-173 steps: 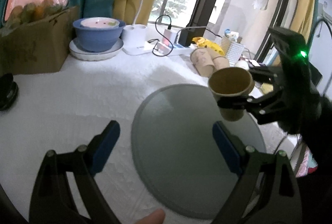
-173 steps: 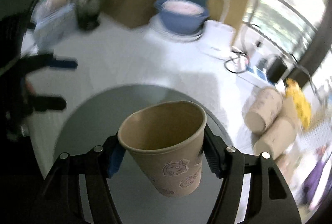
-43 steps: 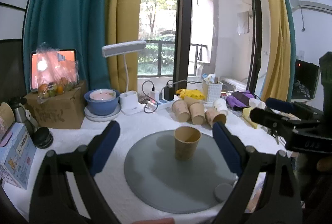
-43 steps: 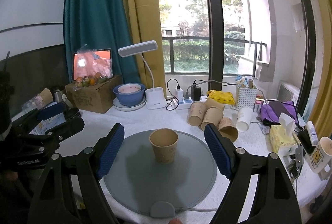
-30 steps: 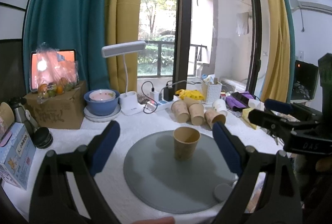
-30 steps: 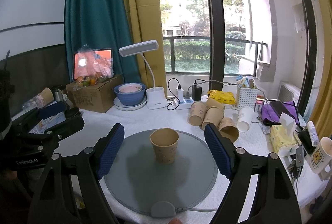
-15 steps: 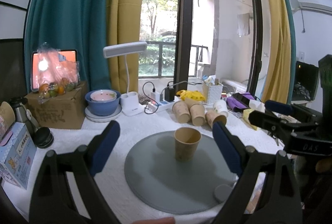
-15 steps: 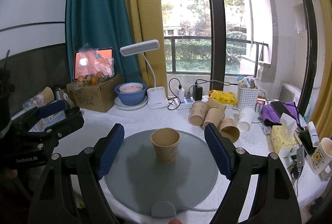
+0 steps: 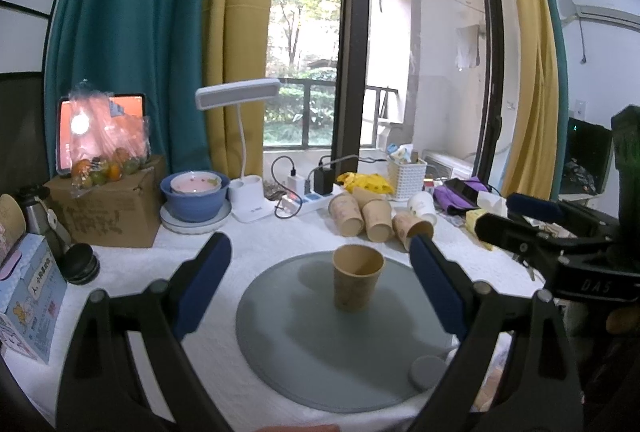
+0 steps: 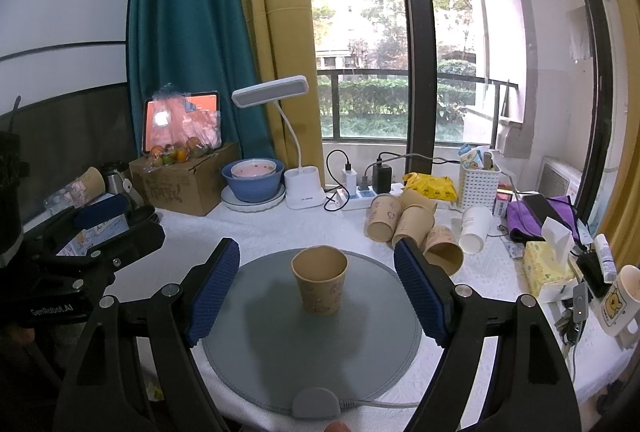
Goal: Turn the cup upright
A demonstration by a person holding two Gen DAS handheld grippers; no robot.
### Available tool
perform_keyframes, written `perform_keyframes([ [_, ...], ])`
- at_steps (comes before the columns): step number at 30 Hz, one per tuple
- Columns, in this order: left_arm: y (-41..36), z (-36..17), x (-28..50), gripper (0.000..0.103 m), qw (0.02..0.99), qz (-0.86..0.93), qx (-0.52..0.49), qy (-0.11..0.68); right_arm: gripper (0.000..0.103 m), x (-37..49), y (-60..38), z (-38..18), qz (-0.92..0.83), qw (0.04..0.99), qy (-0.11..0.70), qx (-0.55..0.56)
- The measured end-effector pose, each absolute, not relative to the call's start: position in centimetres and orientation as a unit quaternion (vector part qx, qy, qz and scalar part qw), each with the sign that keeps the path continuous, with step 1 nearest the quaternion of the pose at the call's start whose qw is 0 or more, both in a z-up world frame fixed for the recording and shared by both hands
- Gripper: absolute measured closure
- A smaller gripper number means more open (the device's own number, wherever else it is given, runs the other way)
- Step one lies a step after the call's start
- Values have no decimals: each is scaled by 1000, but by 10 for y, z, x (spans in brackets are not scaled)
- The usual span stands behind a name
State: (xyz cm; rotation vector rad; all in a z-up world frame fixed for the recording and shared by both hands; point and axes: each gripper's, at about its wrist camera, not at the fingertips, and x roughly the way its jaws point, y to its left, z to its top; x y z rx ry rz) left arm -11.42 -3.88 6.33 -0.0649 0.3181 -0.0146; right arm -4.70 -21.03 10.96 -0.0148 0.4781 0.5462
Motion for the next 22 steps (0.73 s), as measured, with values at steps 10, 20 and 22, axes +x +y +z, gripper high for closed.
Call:
perform_keyframes([
  [10,-39,63,-113,11,987,-9,-31,160,21,-48,-209,109,267,935,235,-7],
  [20,-43,59,-113,11,987,-13,-31,158,21,-49,-208,107,267,935,234,-8],
  [22,-43,60,-114,11,988,-13,-31,154,21,-49,-208,108,268,934,234,-7],
])
